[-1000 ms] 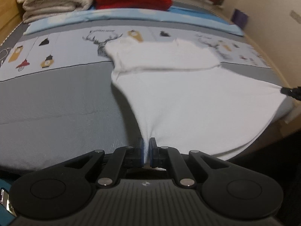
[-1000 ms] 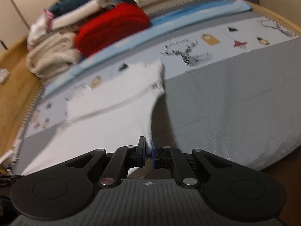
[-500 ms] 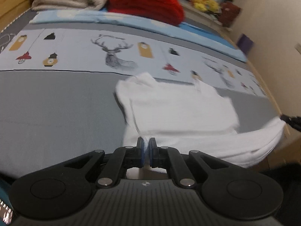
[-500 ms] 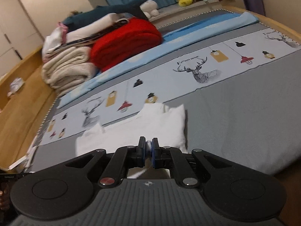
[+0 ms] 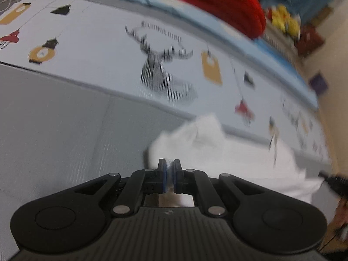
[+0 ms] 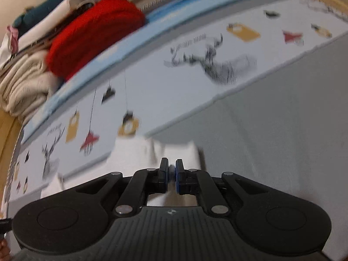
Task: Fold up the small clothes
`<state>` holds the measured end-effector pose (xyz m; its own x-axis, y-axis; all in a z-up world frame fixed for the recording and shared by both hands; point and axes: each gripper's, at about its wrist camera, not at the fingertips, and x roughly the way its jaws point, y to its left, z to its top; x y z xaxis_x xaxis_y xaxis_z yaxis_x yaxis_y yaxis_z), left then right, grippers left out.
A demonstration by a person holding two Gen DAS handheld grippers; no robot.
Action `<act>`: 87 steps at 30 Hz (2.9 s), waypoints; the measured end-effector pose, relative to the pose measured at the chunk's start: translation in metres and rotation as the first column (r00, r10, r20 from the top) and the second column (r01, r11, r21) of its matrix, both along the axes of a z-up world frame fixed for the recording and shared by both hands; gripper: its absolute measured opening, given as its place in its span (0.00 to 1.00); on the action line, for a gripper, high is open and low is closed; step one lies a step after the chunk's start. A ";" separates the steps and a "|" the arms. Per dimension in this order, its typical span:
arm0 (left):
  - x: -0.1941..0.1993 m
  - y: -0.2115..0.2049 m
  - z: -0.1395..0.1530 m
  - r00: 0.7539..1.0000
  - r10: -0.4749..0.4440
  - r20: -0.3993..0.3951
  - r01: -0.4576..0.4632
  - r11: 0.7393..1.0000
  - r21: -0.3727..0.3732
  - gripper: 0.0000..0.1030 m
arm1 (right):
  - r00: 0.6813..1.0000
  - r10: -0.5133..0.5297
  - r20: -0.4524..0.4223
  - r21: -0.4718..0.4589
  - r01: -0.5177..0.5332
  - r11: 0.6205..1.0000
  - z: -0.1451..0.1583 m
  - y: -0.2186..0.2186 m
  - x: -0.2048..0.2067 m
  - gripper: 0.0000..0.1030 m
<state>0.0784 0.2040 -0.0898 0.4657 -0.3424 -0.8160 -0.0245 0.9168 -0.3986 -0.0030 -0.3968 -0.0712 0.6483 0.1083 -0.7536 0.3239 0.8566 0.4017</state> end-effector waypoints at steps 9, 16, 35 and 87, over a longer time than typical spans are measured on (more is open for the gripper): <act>-0.012 -0.005 0.002 1.000 0.027 -0.008 -0.027 0.998 0.051 0.25 | 0.999 -0.051 0.015 -0.050 0.052 0.997 0.001 -0.010 0.006 0.09; -0.035 -0.012 -0.008 0.999 -0.023 -0.042 0.028 0.994 0.110 0.32 | 0.996 0.044 -0.071 -0.079 -0.049 0.996 -0.017 0.011 -0.007 0.20; 0.031 -0.043 -0.015 0.999 0.007 0.039 -0.014 0.983 0.185 0.13 | 0.994 0.090 -0.069 -0.165 -0.101 0.981 -0.034 0.029 0.049 0.02; -0.107 -0.019 0.042 0.972 -0.231 -0.046 0.236 0.953 0.189 0.34 | 0.964 0.229 -0.134 -0.162 -0.249 0.955 0.023 0.046 -0.081 0.04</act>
<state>-0.0290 0.1846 -0.0482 0.3714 -0.2752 -0.8868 0.1922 0.9572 -0.2165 -0.0843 -0.3510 -0.0481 0.5297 0.1086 -0.8412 0.1354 0.9682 0.2102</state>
